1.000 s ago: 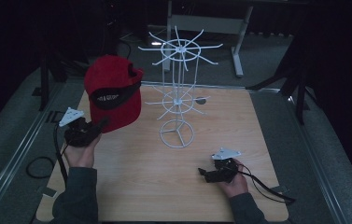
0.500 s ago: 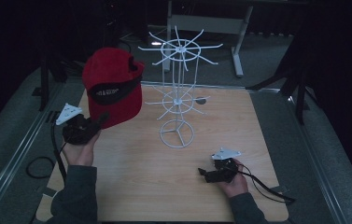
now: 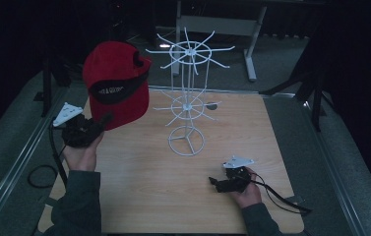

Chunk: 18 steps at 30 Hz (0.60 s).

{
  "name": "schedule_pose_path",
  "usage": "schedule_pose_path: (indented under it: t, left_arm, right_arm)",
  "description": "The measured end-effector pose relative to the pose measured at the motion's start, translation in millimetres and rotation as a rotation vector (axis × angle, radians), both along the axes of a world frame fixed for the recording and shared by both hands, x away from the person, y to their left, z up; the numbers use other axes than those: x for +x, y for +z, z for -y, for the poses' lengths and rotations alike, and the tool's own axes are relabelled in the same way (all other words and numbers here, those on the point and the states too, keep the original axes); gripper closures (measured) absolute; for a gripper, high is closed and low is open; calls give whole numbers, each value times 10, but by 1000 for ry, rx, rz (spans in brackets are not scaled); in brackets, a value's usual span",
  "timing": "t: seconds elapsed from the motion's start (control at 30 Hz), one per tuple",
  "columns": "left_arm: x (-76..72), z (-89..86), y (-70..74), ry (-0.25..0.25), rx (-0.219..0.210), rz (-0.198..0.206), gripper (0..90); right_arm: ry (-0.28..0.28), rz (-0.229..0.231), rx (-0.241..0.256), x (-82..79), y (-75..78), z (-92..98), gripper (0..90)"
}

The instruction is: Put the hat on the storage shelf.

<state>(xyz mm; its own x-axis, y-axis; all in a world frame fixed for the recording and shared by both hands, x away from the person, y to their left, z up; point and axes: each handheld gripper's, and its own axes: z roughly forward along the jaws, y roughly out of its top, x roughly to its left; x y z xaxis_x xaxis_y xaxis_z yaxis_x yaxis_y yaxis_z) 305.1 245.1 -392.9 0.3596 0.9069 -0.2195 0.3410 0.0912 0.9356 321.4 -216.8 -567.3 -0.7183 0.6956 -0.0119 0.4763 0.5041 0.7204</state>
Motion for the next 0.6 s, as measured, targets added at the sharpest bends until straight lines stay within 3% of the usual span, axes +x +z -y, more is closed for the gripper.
schedule_pose_path:
  t: [0.37,0.6]
  left_arm:
    - [-11,10,99,6,0,19,858]
    - [-13,4,181,9,-26,35,858]
  right_arm:
    - [1,0,0,0,0,0,152]
    - [1,0,0,0,0,0,151]
